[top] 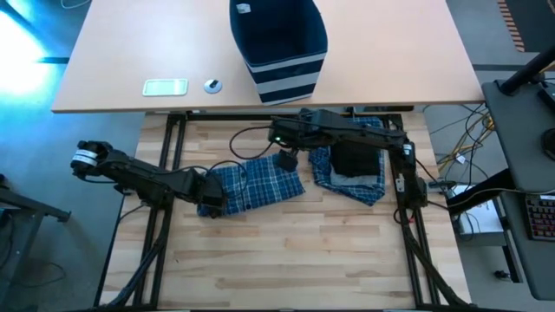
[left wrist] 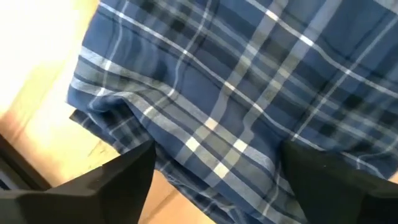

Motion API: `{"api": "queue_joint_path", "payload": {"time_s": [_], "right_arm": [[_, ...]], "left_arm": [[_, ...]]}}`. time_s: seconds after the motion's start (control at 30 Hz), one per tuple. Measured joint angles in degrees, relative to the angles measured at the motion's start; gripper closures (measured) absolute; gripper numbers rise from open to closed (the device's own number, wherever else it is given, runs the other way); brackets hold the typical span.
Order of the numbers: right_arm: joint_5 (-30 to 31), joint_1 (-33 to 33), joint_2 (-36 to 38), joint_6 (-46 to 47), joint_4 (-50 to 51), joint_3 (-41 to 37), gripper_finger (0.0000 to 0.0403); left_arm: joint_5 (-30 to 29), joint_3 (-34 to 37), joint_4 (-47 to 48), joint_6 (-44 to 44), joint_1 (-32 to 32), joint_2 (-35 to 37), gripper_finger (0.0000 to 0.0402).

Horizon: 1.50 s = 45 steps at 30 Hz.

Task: Fold Laundry from Bin
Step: Fold the blue patterned long sleeve, then stack the blue patterned long sleeve on the black boxer short

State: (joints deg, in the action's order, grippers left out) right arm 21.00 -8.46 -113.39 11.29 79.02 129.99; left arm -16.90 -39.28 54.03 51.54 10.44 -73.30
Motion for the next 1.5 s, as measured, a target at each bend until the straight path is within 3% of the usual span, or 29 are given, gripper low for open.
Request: {"api": "queue_joint_path", "payload": {"time_s": [0.2,0.4,0.63,0.8,0.9,1.07,1.33,1.5], "right_arm": [[0.4,4.4,5.4,8.8,0.3,-3.1,0.0033],[7.3,11.5,13.3,12.0,-4.9,-9.6,0.0033],[7.4,14.6,26.7,13.2,-15.7,-24.1,0.0033],[5.6,14.2,36.2,15.0,-18.2,-37.5,0.0033],[3.1,14.0,40.7,14.4,-21.1,-45.1,0.0033],[-4.6,13.7,45.0,11.3,-29.1,-54.6,0.0032],[-4.6,13.7,45.1,8.6,-35.0,-57.2,0.0032],[-4.5,13.7,45.0,8.2,-35.0,-57.2,0.0032]], "left_arm": [[2.2,0.0,-0.4,-3.0,0.1,0.1,0.0108],[3.0,-0.7,0.6,-2.3,0.4,0.7,0.0156],[3.2,-5.1,2.2,-0.3,0.6,1.4,0.0244],[3.6,-8.6,7.9,7.7,1.5,2.2,0.0306],[4.7,-10.7,12.4,13.7,1.5,2.3,0.0323],[5.5,-14.0,18.0,19.5,1.5,2.2,0.0297],[5.5,-14.2,20.2,19.5,1.5,2.1,0.0202],[5.5,-13.9,20.2,20.2,1.5,2.1,0.0179]]}}
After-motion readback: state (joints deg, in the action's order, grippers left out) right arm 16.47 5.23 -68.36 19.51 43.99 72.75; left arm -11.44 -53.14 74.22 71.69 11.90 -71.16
